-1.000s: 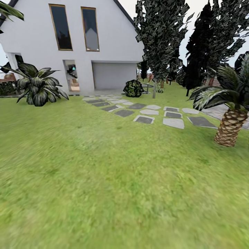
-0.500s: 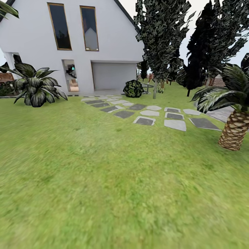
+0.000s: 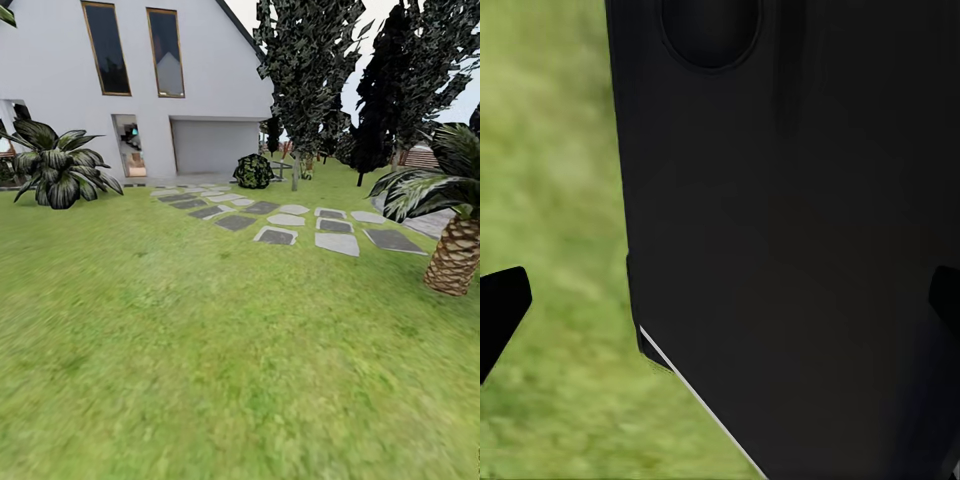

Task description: Take the three Easter eggs out of the wicker basket on the lawn in the garden, then place them on the lawn next to a single tree (choose any tree) so that all three eggs are next to the same tree and none are left in the basket.

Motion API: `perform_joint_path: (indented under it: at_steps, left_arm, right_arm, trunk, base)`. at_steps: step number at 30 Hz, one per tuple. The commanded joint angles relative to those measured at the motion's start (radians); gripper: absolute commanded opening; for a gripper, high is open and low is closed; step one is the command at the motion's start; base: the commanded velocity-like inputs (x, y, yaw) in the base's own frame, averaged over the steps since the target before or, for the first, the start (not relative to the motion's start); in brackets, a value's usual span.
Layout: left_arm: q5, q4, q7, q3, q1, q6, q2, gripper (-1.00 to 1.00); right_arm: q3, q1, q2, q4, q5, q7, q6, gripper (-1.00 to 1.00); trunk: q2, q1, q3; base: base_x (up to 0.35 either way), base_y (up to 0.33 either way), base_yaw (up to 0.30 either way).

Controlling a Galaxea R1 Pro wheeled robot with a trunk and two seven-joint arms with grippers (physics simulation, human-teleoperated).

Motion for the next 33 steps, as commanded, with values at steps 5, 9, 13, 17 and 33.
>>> perform_joint_path:
  at_steps: [5, 9, 13, 17, 33]
  left_arm:
    - [0.000, -0.002, 0.000, 0.000, 0.001, 0.001, 0.000, 1.00]
    - [0.000, -0.002, 0.000, 0.000, 0.001, 0.001, 0.000, 1.00]
    - [0.000, -0.002, 0.000, 0.000, 0.001, 0.001, 0.000, 1.00]
    - [0.000, -0.002, 0.000, 0.000, 0.001, 0.001, 0.000, 1.00]
    - [0.000, -0.002, 0.000, 0.000, 0.001, 0.001, 0.000, 1.00]
  right_arm:
    - [-0.002, -0.001, 0.000, 0.000, -0.001, -0.001, -0.001, 1.00]
    - [-0.002, -0.001, 0.000, 0.000, -0.001, -0.001, -0.001, 1.00]
    - [-0.002, -0.001, 0.000, 0.000, -0.001, -0.001, -0.001, 1.00]
    - [-0.002, -0.001, 0.000, 0.000, -0.001, -0.001, -0.001, 1.00]
    - [-0.001, -0.001, 0.000, 0.000, -0.003, -0.001, -0.001, 1.00]
  trunk:
    - [0.000, 0.001, -0.001]
    - [0.000, 0.001, -0.001]
    - [0.000, 0.001, -0.001]
    - [0.000, 0.001, -0.001]
    - [0.000, 0.001, -0.001]
  base:
    - [0.342, 0.000, -0.103]
    - [0.342, 0.000, -0.009]
    - [0.342, 0.000, -0.002]
    - [0.342, 0.000, 0.000]
    - [0.342, 0.000, -0.125]
